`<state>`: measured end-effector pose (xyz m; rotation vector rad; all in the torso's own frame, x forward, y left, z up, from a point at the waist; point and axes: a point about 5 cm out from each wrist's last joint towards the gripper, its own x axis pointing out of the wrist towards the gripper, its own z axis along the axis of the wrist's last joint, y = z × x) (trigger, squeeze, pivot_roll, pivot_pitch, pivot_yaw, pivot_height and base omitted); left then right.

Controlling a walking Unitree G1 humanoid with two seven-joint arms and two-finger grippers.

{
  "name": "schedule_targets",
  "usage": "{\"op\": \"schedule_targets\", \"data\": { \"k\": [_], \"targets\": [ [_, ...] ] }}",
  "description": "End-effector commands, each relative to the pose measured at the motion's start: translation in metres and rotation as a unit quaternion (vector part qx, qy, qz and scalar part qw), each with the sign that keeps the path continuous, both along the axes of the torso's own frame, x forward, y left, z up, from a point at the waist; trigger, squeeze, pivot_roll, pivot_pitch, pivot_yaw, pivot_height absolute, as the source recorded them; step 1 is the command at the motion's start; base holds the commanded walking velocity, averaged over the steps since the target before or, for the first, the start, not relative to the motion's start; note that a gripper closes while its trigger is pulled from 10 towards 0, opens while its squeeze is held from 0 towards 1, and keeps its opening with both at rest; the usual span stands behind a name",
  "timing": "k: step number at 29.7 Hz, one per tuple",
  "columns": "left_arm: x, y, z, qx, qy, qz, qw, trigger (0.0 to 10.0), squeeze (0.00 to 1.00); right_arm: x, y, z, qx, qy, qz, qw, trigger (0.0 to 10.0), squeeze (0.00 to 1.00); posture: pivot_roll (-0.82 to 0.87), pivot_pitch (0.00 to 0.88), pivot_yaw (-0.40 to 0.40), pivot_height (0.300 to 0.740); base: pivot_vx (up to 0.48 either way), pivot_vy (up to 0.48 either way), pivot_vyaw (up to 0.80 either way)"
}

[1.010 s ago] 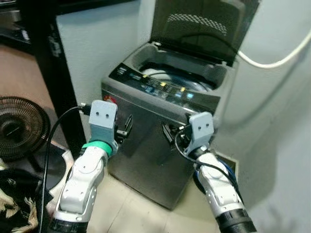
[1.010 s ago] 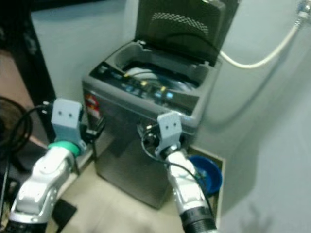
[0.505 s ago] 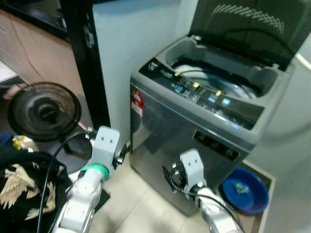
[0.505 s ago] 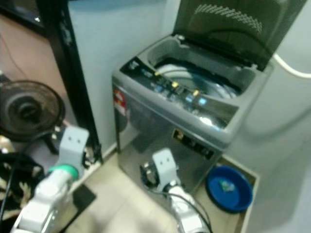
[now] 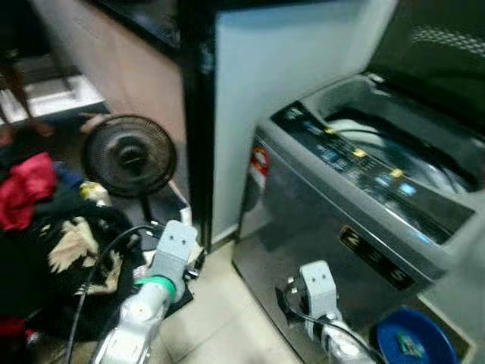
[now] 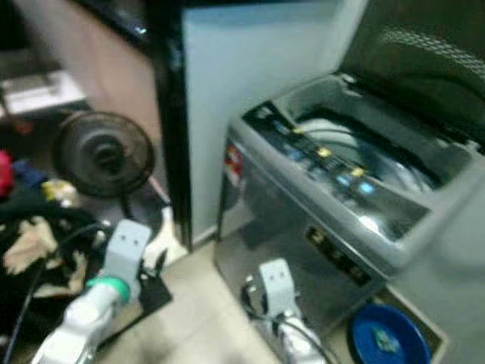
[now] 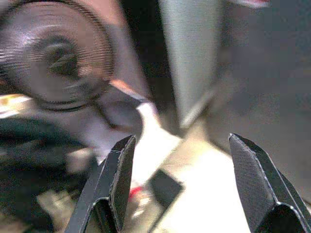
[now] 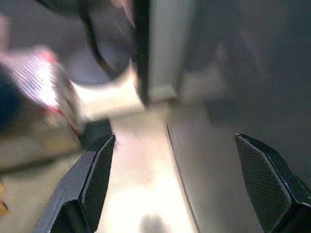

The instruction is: Clothes washing

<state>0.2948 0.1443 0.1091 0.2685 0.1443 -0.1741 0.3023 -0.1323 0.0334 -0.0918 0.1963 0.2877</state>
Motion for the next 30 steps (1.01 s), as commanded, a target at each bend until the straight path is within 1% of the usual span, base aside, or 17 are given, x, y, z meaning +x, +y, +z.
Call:
{"op": "schedule_targets", "data": {
  "k": [1,5,20,25,26,30],
  "targets": [
    [-0.004,-0.006,-0.01,0.0,0.015,-0.008,1.0,10.0,0.0,-0.01,-0.005,-0.013,-0.001,0.024,-0.008,1.0,10.0,0.0,0.08,0.038,-0.039,0.74,0.0,0.0,0.79],
    [-0.004,-0.006,-0.01,0.002,0.011,-0.006,1.0,10.0,0.0,-0.006,-0.001,-0.009,0.002,0.013,-0.001,1.0,10.0,0.0,0.08,0.039,-0.042,0.74,0.0,0.0,0.79],
    [-0.004,-0.005,-0.011,0.005,0.004,-0.004,1.0,10.0,0.0,-0.004,0.0,-0.008,0.002,0.007,0.004,1.0,10.0,0.0,0.08,0.043,-0.042,0.74,0.0,0.0,0.79],
    [-0.002,-0.004,-0.011,0.007,-0.002,-0.002,1.0,10.0,0.0,0.0,0.005,0.0,0.011,-0.012,0.01,1.0,10.0,0.0,0.08,0.043,-0.04,0.74,0.0,0.0,0.79],
    [-0.001,-0.004,-0.009,0.007,-0.006,0.0,1.0,10.0,0.0,0.003,0.007,0.004,0.017,-0.023,0.014,1.0,10.0,0.0,0.08,0.043,-0.04,0.74,0.0,0.0,0.79],
    [0.0,-0.003,-0.008,0.007,-0.012,0.004,1.0,10.0,0.0,0.008,0.012,0.012,0.027,-0.039,0.02,0.999,10.0,0.0,0.08,0.042,-0.04,0.74,0.0,0.0,0.79]
  ]
}}
